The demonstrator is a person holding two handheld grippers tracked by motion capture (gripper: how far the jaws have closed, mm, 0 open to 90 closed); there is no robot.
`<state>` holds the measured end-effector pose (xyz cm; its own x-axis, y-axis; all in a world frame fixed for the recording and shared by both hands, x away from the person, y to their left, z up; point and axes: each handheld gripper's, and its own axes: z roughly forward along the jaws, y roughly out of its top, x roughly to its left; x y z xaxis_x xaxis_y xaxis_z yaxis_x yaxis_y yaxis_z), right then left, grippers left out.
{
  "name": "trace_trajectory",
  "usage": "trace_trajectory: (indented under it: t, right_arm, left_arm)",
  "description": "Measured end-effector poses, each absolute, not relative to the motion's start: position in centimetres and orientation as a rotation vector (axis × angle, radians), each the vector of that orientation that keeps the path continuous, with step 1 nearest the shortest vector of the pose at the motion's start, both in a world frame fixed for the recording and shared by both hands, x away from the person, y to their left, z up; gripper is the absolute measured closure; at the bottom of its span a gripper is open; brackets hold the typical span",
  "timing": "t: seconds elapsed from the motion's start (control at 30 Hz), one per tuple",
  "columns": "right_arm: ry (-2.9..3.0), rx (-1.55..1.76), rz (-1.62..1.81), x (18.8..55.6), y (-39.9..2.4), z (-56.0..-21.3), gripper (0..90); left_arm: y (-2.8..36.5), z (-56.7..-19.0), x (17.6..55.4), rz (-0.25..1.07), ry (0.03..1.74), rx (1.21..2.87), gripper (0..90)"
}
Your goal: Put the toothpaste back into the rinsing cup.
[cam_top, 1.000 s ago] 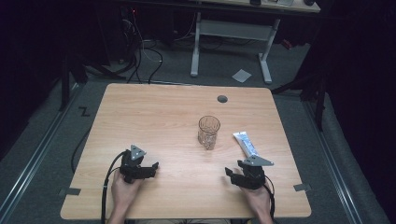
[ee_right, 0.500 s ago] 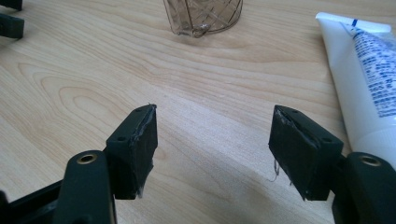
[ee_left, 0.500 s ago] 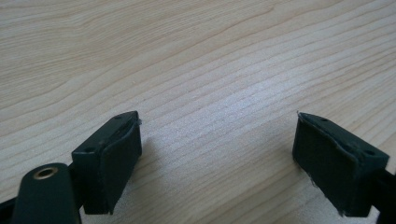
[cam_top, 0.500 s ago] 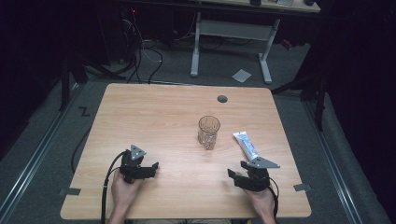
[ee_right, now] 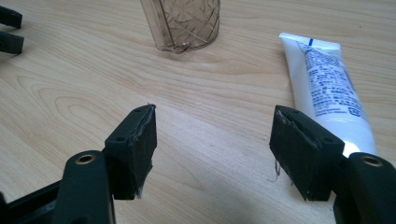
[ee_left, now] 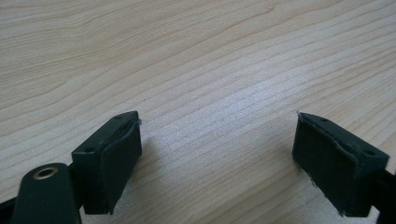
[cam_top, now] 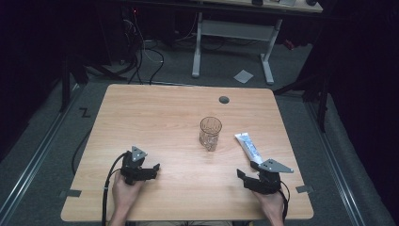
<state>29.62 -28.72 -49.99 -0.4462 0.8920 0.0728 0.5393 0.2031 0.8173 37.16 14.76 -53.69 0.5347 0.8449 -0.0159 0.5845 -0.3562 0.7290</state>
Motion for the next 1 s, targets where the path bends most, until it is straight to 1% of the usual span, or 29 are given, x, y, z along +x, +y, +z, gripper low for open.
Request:
trace_trajectory:
  t: [0.13,0.23,0.37,0.67,0.8,1.0]
  right_arm:
    - [2.055,1.341,1.134,29.6,-29.1,-49.9,31.9]
    - [2.056,1.35,1.144,29.5,-29.6,-49.8,35.1]
    - [2.045,1.375,1.148,29.4,-30.1,-49.8,37.0]
    - [1.973,1.417,1.14,29.2,-31.8,-49.3,37.8]
    - [1.963,1.428,1.126,29.4,-32.1,-49.2,37.8]
    - [1.939,1.404,1.102,30.0,-32.1,-48.9,40.4]
  left_arm:
    - [14.8,-53.7,37.2,0.479,1.153,2.077,15.9]
    - [14.8,-53.7,37.2,0.479,1.153,2.077,15.9]
    - [14.8,-53.7,37.2,0.479,1.153,2.077,16.0]
    - [14.8,-53.7,37.2,0.479,1.153,2.077,15.9]
    - [14.8,-53.7,37.2,0.479,1.153,2.077,15.9]
    - [14.8,-53.7,37.2,0.479,1.153,2.076,15.9]
